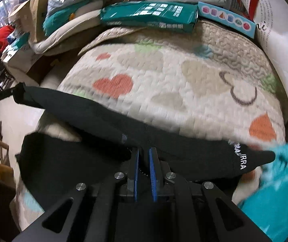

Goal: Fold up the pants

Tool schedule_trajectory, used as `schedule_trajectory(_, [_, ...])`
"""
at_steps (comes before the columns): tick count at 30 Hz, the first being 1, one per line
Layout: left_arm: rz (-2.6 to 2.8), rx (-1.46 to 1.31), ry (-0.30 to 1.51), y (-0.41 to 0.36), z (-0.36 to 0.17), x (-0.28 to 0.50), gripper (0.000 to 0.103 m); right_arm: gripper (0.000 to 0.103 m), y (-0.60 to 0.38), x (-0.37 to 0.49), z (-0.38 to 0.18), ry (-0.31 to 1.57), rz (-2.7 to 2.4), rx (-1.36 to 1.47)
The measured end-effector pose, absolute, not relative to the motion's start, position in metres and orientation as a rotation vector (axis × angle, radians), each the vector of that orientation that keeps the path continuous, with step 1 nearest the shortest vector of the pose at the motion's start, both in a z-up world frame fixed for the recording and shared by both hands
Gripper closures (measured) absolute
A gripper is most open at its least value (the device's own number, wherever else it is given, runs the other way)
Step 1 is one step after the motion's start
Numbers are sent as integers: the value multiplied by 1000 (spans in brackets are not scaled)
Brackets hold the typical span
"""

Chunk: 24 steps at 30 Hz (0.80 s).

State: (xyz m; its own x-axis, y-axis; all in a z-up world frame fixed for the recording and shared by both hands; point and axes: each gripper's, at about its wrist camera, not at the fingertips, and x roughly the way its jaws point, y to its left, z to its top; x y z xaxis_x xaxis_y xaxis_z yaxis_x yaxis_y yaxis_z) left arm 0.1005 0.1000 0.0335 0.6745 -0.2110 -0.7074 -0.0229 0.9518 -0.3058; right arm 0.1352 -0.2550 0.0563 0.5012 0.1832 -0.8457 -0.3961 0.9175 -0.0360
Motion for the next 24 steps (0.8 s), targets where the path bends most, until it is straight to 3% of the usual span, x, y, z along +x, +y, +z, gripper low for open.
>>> schedule_trajectory(19, [-17,-452,879,103,-22,-44,90,97,-235,-4,-7,1127,355,-374])
schedule_trajectory(24, [17,-437,953,97,-45,-61,83,99,-232,-21,-26,1182,354,-408])
